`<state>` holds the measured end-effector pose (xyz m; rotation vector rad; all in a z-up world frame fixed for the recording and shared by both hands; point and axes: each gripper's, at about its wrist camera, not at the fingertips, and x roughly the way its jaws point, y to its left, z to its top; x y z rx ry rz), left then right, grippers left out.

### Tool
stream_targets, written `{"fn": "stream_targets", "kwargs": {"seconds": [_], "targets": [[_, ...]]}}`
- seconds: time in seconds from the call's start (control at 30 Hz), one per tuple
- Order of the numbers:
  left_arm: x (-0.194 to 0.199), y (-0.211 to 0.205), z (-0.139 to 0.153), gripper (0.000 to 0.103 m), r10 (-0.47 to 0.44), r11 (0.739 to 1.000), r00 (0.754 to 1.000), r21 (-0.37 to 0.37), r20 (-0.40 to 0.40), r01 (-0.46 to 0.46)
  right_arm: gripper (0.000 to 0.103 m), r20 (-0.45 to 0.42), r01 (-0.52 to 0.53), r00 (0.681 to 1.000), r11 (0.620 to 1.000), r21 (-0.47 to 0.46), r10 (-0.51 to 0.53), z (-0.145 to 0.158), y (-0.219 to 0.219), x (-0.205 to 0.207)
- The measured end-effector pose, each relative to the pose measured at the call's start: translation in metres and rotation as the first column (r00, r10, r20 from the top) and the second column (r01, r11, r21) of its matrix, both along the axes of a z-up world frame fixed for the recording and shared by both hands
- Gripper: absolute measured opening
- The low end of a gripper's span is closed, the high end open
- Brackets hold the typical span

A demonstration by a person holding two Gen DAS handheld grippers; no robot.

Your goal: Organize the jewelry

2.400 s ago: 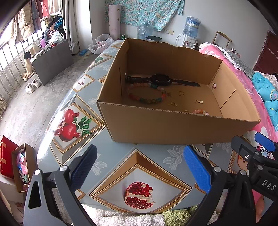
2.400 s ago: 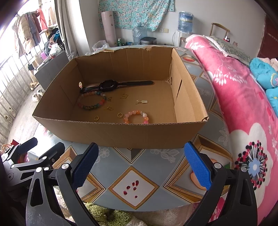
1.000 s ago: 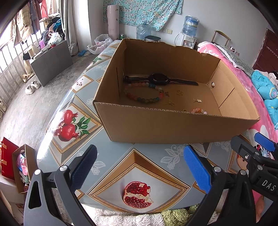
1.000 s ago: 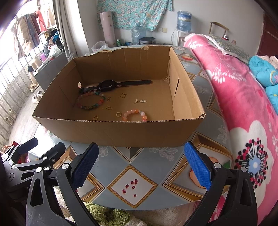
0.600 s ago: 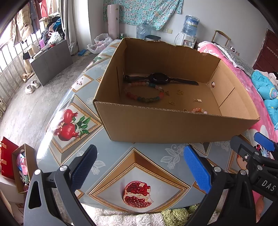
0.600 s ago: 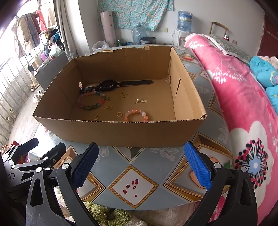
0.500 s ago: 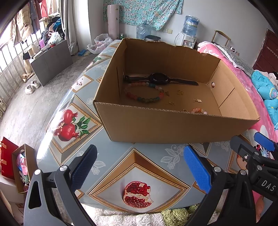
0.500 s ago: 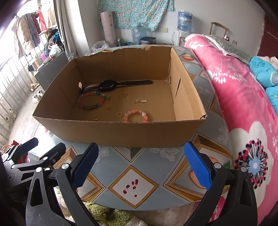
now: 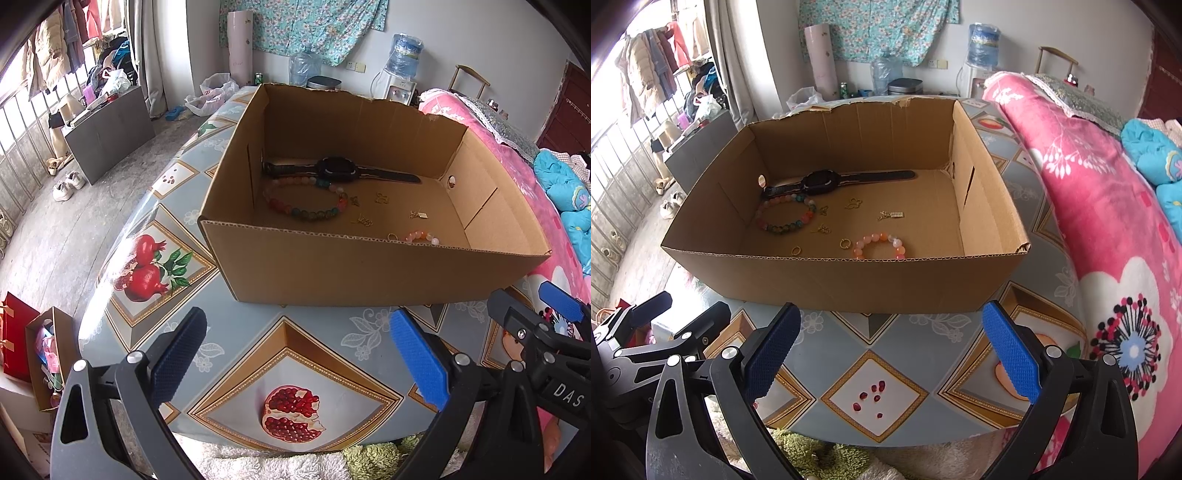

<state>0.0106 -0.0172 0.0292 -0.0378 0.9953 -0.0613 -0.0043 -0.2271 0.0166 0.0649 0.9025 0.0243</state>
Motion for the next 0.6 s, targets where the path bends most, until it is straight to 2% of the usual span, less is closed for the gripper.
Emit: {"fn": "stream_targets", "kwargs": {"seconds": [0.6], "targets": [[0.0014, 0.0025, 0.0012, 0.098, 0.006, 1.0, 1.0, 0.0, -0.007, -0.006, 0.095, -0.003, 0.001, 1.0, 1.0, 0.003, -0.001, -0.0013, -0.0024, 0.0001]]}}
